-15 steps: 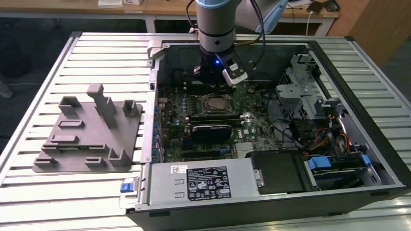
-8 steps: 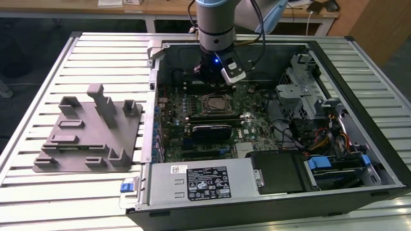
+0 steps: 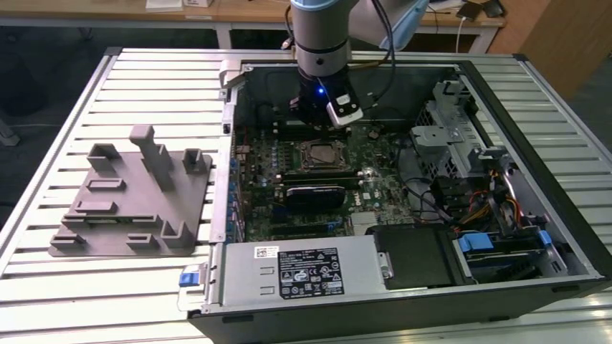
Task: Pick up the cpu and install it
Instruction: 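Install the first cpu locking lever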
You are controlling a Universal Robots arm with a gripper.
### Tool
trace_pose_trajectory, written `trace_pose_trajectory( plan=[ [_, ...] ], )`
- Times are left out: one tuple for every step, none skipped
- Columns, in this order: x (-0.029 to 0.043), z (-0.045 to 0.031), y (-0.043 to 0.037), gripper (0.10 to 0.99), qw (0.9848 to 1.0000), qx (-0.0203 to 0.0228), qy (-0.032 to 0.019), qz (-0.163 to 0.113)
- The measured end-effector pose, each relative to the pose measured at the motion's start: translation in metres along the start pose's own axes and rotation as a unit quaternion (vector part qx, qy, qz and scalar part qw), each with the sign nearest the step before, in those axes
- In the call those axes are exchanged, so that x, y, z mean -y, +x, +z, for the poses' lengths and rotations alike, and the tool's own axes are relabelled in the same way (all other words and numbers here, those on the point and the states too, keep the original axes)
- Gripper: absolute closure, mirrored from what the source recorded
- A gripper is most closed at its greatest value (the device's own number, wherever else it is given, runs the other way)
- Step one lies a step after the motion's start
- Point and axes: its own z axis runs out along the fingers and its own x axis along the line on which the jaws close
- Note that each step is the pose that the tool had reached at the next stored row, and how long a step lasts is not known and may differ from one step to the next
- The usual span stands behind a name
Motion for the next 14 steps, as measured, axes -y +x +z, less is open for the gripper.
trace_pose_trajectory(
  plan=[
    [-0.0007,0.0003,0.0002,0.98,1.0,0.0004,0.0004,0.003],
    [-0.0016,0.0006,0.0004,0.98,1.0,0.0008,0.0007,0.006],
    [-0.0025,0.0008,0.0006,0.98,1.0,0.0011,0.001,0.008],
    [-0.0034,0.0011,0.0008,0.98,0.9999,0.0015,0.0013,0.01],
    [-0.0044,0.0014,0.001,0.98,0.9999,0.0017,0.0015,0.012],
    [-0.0053,0.0016,0.0012,0.98,0.9999,0.0021,0.0019,0.015],
    [-0.0062,0.0019,0.0014,0.98,0.9999,0.0024,0.0022,0.017],
    [-0.007,0.0022,0.0016,0.98,0.9998,0.0028,0.0026,0.019],
    [-0.0074,0.0024,0.0017,0.98,0.9997,0.0034,0.0036,0.022],
    [-0.0074,0.0027,0.0017,0.98,0.9996,0.0041,0.005,0.026],
    [-0.0074,0.003,0.0017,0.98,0.9995,0.0049,0.0065,0.031],
    [-0.0073,0.0033,0.0018,0.98,0.9993,0.0056,0.0079,0.035],
    [-0.0073,0.0037,0.0018,0.98,0.9991,0.0064,0.0093,0.04],
    [-0.0072,0.0042,0.0018,0.98,0.9989,0.0072,0.0105,0.044]
  ],
)
